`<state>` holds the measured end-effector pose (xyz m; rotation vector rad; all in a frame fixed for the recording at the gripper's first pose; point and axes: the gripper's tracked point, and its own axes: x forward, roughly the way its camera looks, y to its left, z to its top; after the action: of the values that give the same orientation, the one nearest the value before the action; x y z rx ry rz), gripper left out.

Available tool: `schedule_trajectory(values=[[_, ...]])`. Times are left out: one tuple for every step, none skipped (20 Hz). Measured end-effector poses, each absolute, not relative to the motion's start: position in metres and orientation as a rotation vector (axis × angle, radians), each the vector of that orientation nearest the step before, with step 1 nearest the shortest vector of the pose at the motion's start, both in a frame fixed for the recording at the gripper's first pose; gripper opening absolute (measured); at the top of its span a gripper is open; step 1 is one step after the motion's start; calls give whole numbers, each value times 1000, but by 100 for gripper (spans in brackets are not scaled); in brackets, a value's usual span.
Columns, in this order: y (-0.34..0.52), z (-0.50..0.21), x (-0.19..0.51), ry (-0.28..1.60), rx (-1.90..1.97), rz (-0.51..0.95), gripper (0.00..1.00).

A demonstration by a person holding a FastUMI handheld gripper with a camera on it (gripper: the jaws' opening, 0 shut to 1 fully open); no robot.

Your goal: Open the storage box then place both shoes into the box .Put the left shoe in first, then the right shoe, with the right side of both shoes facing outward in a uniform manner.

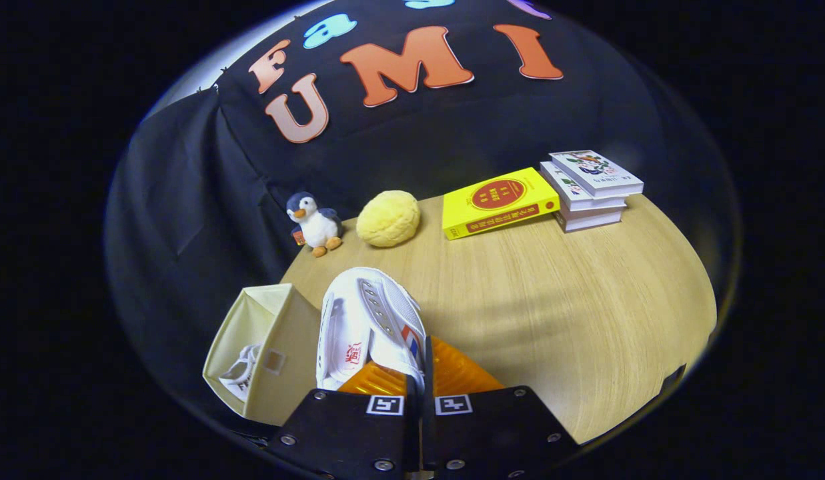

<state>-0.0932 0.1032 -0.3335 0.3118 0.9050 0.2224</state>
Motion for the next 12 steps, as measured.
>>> schedule_trajectory(values=[[120, -325, -91, 907, 328, 232, 3], [135, -317, -90, 911, 345, 240, 3], [151, -312, -89, 914, 363, 248, 3], [166, -305, -89, 918, 376, 257, 3], [181, -300, -88, 924, 388, 265, 3], [196, -295, -87, 929, 397, 272, 3], [210, -291, -88, 935, 407, 277, 3], [224, -290, -89, 945, 412, 280, 3], [238, -290, -90, 957, 419, 278, 3], [251, -292, -92, 973, 423, 278, 3], [264, -295, -95, 989, 424, 276, 3], [275, -300, -98, 1009, 423, 273, 3]])
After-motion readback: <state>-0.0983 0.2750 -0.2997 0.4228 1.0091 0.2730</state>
